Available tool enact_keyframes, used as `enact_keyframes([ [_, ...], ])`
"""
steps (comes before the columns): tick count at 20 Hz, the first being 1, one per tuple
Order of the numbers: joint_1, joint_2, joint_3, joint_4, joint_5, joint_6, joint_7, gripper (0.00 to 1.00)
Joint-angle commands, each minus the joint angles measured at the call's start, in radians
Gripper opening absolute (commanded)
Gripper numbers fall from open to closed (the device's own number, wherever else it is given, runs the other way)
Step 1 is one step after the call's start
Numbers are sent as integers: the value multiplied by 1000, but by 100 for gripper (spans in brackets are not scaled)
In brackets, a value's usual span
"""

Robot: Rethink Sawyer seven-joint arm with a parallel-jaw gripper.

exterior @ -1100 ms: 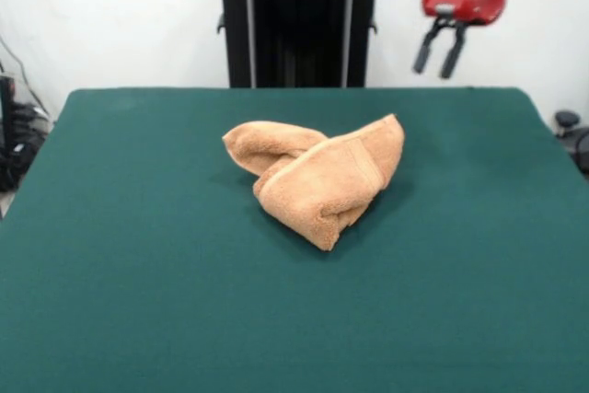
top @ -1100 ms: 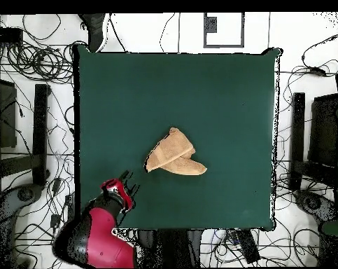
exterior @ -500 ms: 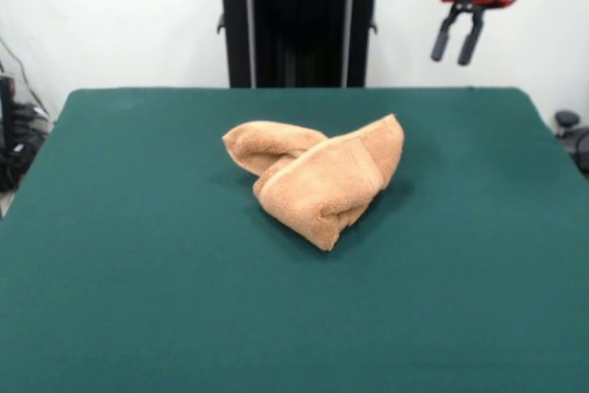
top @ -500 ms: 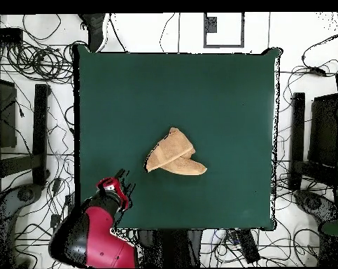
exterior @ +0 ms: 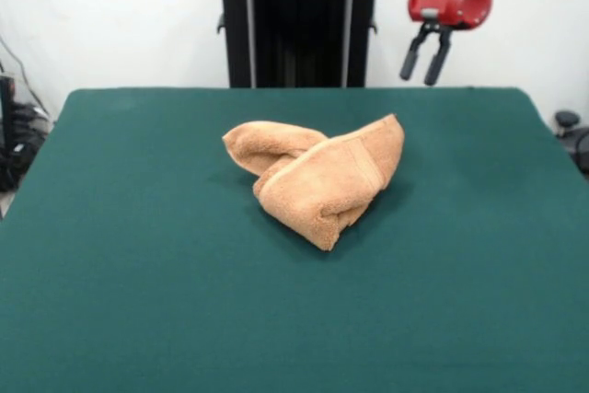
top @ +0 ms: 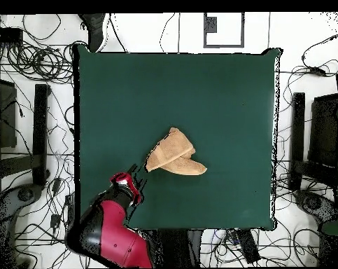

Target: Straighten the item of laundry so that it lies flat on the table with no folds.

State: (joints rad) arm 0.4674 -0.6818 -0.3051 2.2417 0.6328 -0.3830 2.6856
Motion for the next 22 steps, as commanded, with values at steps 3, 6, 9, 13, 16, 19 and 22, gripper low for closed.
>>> enact_keyframes([
  [3, -5, 80, 116, 34, -8, -49, 250, 100],
  [6, 3, 97, 115, 25, 6, -61, 250, 100],
  [9, 4, 122, 114, 13, 10, -84, 252, 100],
  [13, -24, 152, 123, 4, -24, -126, 260, 100],
  [16, -37, 159, 126, 1, -39, -138, 259, 100],
  [19, -45, 180, 125, -9, -47, -159, 250, 100],
  [22, -64, 204, 128, -19, -72, -183, 245, 100],
])
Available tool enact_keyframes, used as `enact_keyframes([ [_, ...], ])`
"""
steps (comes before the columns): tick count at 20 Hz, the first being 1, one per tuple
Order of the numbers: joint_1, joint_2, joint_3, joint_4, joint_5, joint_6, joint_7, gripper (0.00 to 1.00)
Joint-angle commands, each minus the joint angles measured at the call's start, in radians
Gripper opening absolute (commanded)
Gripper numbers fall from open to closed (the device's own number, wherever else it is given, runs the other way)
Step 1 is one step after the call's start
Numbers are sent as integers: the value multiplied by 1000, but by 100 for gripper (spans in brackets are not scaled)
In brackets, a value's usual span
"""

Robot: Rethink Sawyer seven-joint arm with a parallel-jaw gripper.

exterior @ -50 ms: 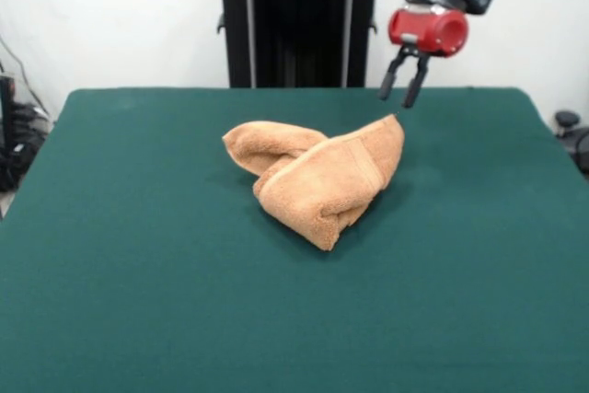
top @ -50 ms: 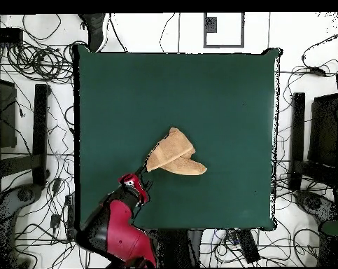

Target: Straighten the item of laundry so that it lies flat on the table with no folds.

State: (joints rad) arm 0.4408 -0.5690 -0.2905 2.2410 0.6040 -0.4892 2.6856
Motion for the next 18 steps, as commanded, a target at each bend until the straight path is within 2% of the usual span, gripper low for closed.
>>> enact_keyframes([
  [1, -47, 98, 117, -20, -58, -87, 248, 100],
  [14, -28, 88, 130, -14, 0, -78, 278, 100],
  [18, -19, 45, 141, 10, 24, -57, 310, 100],
])
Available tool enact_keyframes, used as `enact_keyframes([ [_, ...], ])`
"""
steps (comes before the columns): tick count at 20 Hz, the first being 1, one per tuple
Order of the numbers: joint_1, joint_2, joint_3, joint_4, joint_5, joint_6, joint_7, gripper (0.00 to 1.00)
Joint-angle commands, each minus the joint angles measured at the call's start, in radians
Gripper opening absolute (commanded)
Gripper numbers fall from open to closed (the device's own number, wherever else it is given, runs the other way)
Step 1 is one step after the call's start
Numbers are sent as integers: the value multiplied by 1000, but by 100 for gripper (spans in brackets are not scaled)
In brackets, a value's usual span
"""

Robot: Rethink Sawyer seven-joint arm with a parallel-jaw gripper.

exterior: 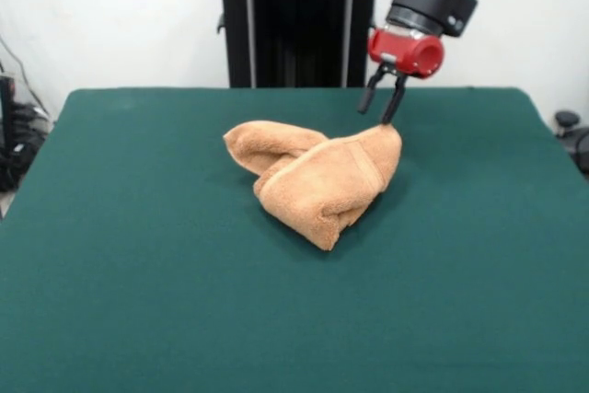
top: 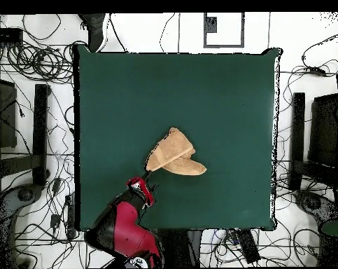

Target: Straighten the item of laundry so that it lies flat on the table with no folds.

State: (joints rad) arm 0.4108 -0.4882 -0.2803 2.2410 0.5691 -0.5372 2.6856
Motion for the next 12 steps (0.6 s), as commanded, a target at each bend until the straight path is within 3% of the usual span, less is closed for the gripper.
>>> enact_keyframes([
  [1, 13, -46, 131, 14, 63, -3, 312, 100],
  [6, 17, -58, 142, 22, 66, -30, 346, 100],
  [12, 55, -139, 125, 31, 136, 44, 290, 100],
])
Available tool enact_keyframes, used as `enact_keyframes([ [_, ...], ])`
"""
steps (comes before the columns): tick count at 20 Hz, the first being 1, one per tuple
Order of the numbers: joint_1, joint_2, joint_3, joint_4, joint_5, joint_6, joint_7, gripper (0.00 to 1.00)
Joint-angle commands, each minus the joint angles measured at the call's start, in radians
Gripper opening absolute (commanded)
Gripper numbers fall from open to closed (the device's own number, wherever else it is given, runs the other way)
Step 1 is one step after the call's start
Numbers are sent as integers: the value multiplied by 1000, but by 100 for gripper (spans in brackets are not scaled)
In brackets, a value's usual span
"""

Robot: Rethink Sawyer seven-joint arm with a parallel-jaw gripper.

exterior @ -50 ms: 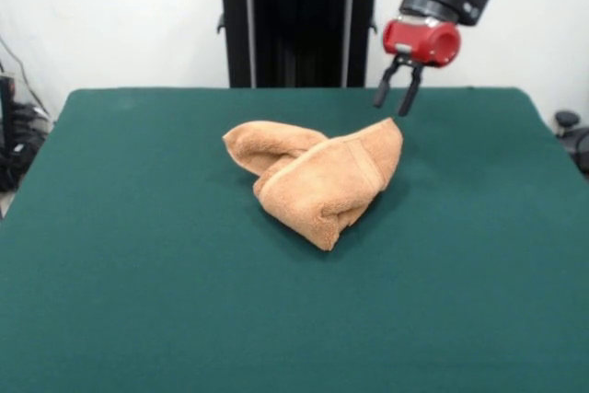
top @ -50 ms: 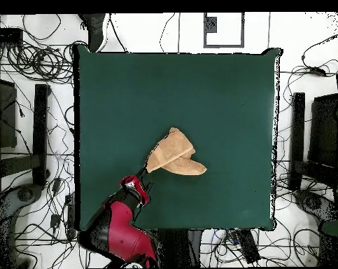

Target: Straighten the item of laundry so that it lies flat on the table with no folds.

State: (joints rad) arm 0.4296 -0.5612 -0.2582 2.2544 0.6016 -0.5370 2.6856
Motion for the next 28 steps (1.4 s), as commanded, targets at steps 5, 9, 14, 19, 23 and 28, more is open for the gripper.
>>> enact_keyframes([
  [5, -18, -84, 133, -5, 28, 18, 285, 100],
  [9, -55, -59, 147, -16, -25, -32, 296, 100],
  [14, -109, -10, 162, -31, -106, -96, 298, 100],
  [19, -110, 25, 144, -43, -104, -116, 254, 100],
  [23, -79, 50, 124, -54, -40, -95, 199, 100],
  [28, -85, 53, 136, -60, -46, -89, 211, 100],
])
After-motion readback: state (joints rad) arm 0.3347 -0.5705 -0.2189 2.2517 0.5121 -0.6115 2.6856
